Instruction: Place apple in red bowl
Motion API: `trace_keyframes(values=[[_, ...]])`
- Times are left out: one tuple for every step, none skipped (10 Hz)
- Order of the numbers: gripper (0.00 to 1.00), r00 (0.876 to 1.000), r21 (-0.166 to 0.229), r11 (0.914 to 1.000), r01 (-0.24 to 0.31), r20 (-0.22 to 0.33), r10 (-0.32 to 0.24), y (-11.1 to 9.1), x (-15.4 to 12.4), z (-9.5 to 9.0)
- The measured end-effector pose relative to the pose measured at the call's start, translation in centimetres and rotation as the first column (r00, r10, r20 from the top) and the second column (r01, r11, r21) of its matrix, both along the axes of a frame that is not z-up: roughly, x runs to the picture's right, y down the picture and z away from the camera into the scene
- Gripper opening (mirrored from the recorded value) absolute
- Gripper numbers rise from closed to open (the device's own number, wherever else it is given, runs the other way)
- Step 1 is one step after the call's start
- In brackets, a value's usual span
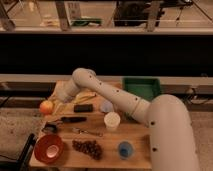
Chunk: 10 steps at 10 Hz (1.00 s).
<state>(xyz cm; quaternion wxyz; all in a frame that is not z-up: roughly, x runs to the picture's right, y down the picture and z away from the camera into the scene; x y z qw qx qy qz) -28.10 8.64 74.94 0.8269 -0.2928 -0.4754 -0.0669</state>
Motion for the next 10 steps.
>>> trace_keyframes(values=[[0.17, 1.000, 0.000, 1.0000, 0.000, -0.008, 0.000, 1.2, 0.2, -1.1], [0.17, 1.000, -0.004, 1.0000, -0.004, -0.013, 0.004, 2.0, 0.4, -1.7], [0.17, 1.000, -0.011, 0.9999, -0.013, -0.023, 0.013, 3.4, 0.7, -2.8], [0.17, 0.999, -0.016, 0.9996, -0.024, -0.031, 0.023, 4.4, 0.9, -3.7], [0.17, 0.999, -0.020, 0.9993, -0.032, -0.032, 0.032, 5.4, 0.9, -4.6], [0.17, 0.999, -0.023, 0.9990, -0.039, -0.028, 0.038, 6.2, 0.5, -5.4], [0.17, 0.999, -0.024, 0.9987, -0.045, -0.019, 0.045, 7.0, -0.1, -6.5], [0.17, 0.999, -0.025, 0.9986, -0.047, -0.015, 0.047, 7.4, -0.4, -7.0], [0.17, 0.999, -0.025, 0.9985, -0.049, -0.012, 0.049, 7.8, -0.7, -7.6], [0.17, 0.999, -0.024, 0.9984, -0.051, -0.011, 0.051, 8.4, -0.9, -8.4]])
